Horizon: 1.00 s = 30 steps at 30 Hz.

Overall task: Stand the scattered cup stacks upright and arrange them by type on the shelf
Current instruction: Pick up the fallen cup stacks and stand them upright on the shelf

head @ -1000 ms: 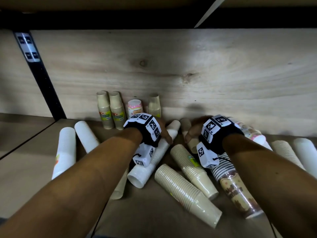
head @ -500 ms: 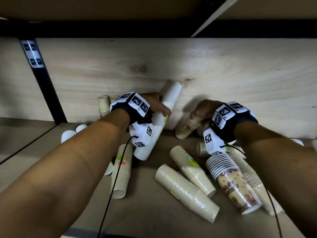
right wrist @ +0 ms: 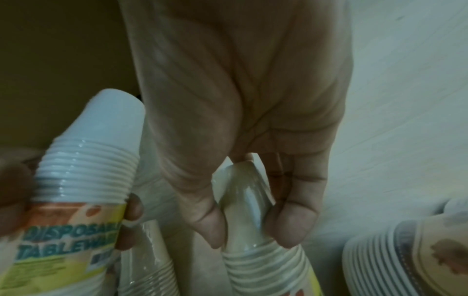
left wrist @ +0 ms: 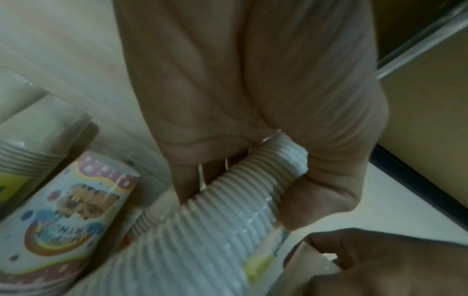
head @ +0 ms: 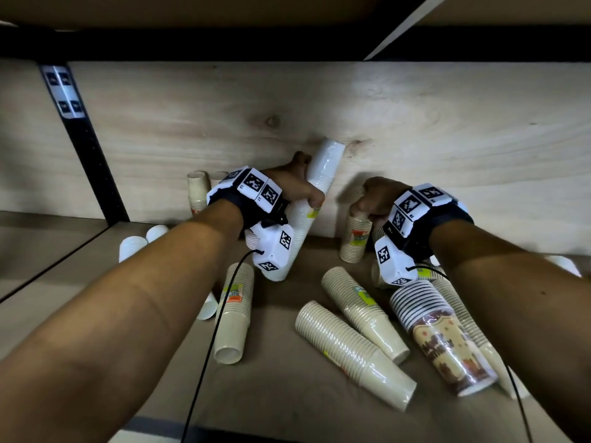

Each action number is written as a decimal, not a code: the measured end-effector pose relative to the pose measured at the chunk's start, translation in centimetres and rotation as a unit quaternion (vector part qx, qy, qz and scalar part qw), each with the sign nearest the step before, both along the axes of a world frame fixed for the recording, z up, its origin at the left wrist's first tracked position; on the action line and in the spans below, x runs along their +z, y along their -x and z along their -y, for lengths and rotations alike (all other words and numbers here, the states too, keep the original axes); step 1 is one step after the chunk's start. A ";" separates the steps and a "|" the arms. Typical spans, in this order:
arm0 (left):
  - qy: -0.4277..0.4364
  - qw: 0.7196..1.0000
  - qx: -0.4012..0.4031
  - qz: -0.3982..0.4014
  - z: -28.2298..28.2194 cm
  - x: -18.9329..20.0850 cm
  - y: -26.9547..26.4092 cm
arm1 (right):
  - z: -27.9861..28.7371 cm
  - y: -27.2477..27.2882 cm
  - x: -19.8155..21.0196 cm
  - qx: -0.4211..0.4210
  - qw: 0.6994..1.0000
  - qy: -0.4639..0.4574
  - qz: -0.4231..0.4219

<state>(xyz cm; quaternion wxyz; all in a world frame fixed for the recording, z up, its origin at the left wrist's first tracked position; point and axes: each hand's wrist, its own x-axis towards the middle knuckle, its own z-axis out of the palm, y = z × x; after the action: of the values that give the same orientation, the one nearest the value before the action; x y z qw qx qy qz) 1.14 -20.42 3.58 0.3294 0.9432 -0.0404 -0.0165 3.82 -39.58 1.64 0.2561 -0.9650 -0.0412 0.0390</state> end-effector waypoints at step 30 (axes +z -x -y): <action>0.060 0.996 -0.015 0.062 3.2 1.3 -2.7 | 1.2 -4.3 -0.7 0.003 0.997 0.001 0.074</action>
<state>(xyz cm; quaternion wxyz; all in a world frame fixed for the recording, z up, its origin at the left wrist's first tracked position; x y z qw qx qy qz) 3.82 -23.59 4.86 0.3816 0.9204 -0.0755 0.0400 8.11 -40.81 0.93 0.2515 -0.9653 -0.0632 -0.0314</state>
